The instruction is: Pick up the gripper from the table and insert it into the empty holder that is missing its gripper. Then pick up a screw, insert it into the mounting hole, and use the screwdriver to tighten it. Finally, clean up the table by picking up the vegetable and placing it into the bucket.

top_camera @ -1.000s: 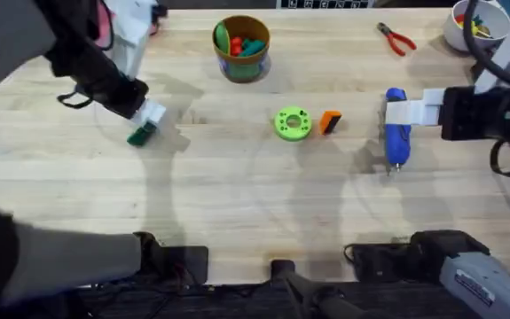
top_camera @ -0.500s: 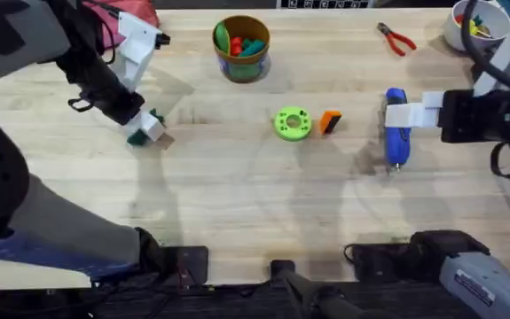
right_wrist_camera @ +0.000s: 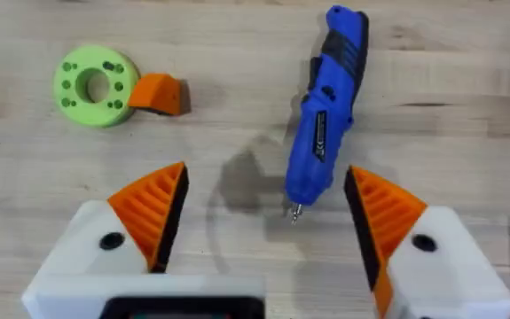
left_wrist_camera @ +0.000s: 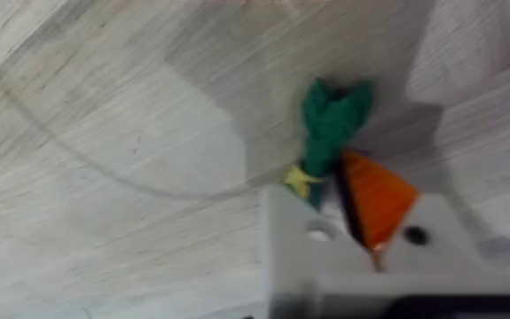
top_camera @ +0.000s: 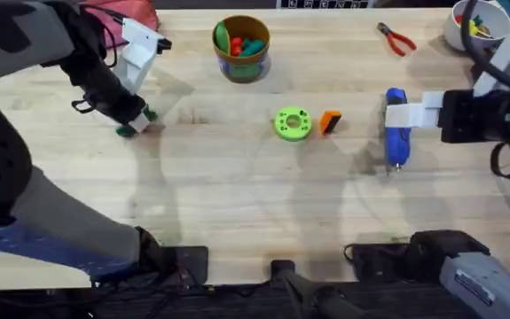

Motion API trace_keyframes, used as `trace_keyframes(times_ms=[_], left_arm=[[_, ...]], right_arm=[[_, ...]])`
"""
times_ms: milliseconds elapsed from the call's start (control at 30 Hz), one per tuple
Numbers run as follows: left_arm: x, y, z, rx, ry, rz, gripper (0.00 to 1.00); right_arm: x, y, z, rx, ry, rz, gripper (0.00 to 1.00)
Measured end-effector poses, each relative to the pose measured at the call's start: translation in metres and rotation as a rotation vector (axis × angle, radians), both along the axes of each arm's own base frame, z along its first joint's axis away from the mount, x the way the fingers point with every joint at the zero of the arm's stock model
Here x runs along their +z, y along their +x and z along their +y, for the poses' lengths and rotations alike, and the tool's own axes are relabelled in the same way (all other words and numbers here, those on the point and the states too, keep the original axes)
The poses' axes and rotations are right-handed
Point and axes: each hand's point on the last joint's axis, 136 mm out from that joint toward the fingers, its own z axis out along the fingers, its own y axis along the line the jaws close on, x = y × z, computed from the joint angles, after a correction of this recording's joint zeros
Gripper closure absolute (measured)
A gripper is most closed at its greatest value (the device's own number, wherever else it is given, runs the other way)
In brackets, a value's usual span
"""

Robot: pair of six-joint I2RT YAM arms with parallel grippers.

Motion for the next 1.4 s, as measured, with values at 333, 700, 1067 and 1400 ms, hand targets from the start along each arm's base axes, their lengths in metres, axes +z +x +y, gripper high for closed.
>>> trace_keyframes(times_ms=[333, 700, 1067, 1400], left_arm=[[0.000, 0.001, -0.003, -0.007, -0.015, -0.007, 0.984], [0.061, 0.018, -0.033, -0.091, -0.008, -0.190, 0.984], [0.176, -0.003, -0.060, -0.132, 0.026, -0.522, 0.984], [0.211, -0.027, -0.083, -0.041, -0.060, -0.634, 0.067]], right_arm=[[0.000, 0.000, 0.000, 0.000, 0.000, 0.000, 0.007], [0.000, 0.000, 0.000, 0.000, 0.000, 0.000, 0.007], [0.000, 0.000, 0.000, 0.000, 0.000, 0.000, 0.008], [0.000, 0.000, 0.000, 0.000, 0.000, 0.000, 0.009]])
